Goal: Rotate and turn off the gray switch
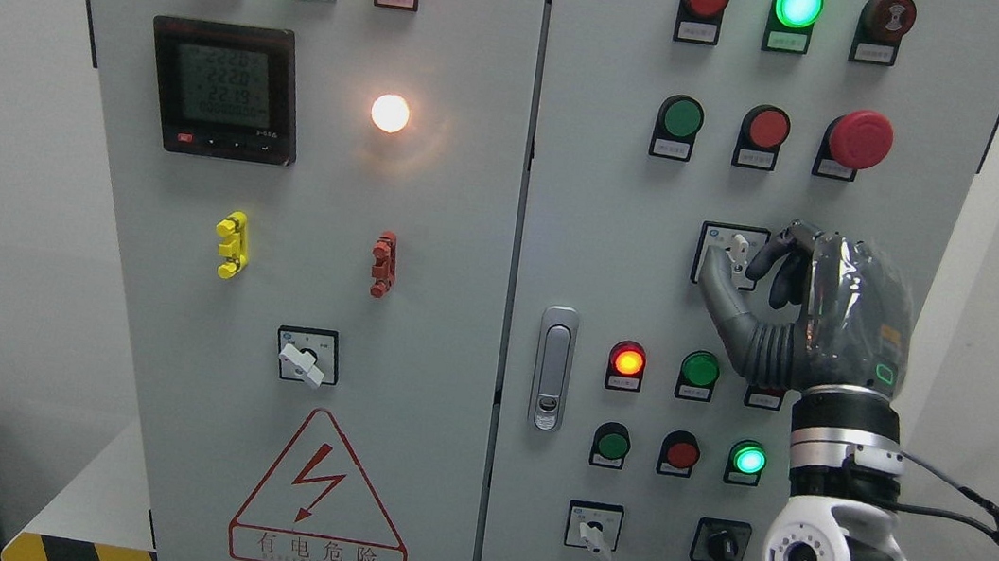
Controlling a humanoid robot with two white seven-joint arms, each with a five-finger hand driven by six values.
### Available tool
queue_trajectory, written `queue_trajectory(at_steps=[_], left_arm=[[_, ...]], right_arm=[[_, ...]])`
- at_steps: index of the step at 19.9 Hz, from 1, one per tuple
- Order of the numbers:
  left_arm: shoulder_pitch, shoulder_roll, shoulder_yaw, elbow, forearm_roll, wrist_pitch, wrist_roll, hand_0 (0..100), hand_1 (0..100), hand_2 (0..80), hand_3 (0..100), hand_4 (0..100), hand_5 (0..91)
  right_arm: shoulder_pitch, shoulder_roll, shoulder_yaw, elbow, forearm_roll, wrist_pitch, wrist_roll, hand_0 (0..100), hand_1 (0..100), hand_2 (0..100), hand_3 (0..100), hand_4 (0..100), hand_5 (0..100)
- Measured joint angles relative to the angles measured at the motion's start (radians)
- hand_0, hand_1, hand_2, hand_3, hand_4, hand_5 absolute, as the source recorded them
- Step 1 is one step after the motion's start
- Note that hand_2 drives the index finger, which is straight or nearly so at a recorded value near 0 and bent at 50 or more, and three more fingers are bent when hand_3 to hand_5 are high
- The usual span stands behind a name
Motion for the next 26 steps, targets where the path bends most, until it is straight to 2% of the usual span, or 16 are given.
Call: queue_trajectory(at_steps=[4,6,8,10,11,12,13,15,16,17,18,20,23,25,26], left_arm=[[0.0,0.0,0.0,0.0,0.0,0.0,0.001,12,39,0.0,0,0,0.0],[0.0,0.0,0.0,0.0,0.0,0.0,0.002,12,39,0.0,0,0,0.0],[0.0,0.0,0.0,0.0,0.0,0.0,0.003,12,39,0.0,0,0,0.0],[0.0,0.0,0.0,0.0,0.0,0.0,0.003,12,39,0.0,0,0,0.0],[0.0,0.0,0.0,0.0,0.0,0.0,0.003,12,39,0.0,0,0,0.0],[0.0,0.0,0.0,0.0,0.0,0.0,0.003,12,39,0.0,0,0,0.0],[0.0,0.0,0.0,0.0,0.0,0.0,0.003,12,39,0.0,0,0,0.0],[0.0,0.0,0.0,0.0,0.0,0.0,0.003,12,39,0.0,0,0,0.0],[0.0,0.0,0.0,0.0,0.0,0.0,0.002,12,39,0.0,0,0,0.0],[0.0,0.0,0.0,0.0,0.0,0.0,0.002,12,39,0.0,0,0,0.0],[0.0,0.0,0.0,0.0,0.0,0.0,0.001,12,39,0.0,0,0,0.0],[0.0,0.0,0.0,0.0,0.0,0.0,0.001,12,39,0.0,0,0,0.0],[0.0,0.0,0.0,0.0,0.0,0.0,0.001,12,39,0.0,0,0,0.0],[0.0,0.0,0.0,0.0,0.0,0.0,0.0,12,39,0.0,0,0,0.0],[0.0,0.0,0.0,0.0,0.0,0.0,0.0,12,39,0.0,0,0,0.0]], right_arm=[[0.029,-0.002,-0.017,-0.032,-0.001,-0.036,-0.026,34,40,67,94,92,100],[0.042,-0.002,-0.026,-0.05,-0.003,-0.069,-0.051,35,37,63,95,89,100],[0.055,-0.002,-0.035,-0.07,-0.005,-0.106,-0.079,35,34,59,98,91,100],[0.071,-0.002,-0.041,-0.091,-0.007,-0.144,-0.097,34,32,58,99,93,96],[0.08,-0.001,-0.044,-0.1,-0.009,-0.167,-0.101,33,31,57,93,86,89],[0.089,-0.001,-0.047,-0.109,-0.014,-0.193,-0.104,33,30,55,81,74,78],[0.098,0.0,-0.049,-0.116,-0.024,-0.225,-0.107,33,29,54,76,68,71],[0.119,0.0,-0.055,-0.131,-0.051,-0.297,-0.109,32,25,48,49,36,33],[0.131,0.0,-0.059,-0.138,-0.065,-0.339,-0.11,31,25,46,43,28,27],[0.143,0.0,-0.063,-0.143,-0.077,-0.381,-0.111,30,25,41,33,18,15],[0.159,0.0,-0.068,-0.149,-0.087,-0.418,-0.111,30,24,36,27,11,9],[0.18,0.0,-0.078,-0.157,-0.1,-0.469,-0.112,28,24,21,14,1,0],[0.207,0.001,-0.094,-0.168,-0.115,-0.506,-0.113,26,24,12,7,0,0],[0.218,0.001,-0.103,-0.174,-0.121,-0.511,-0.112,25,25,9,5,0,0],[0.224,0.001,-0.108,-0.176,-0.123,-0.512,-0.107,23,29,8,3,0,0]])
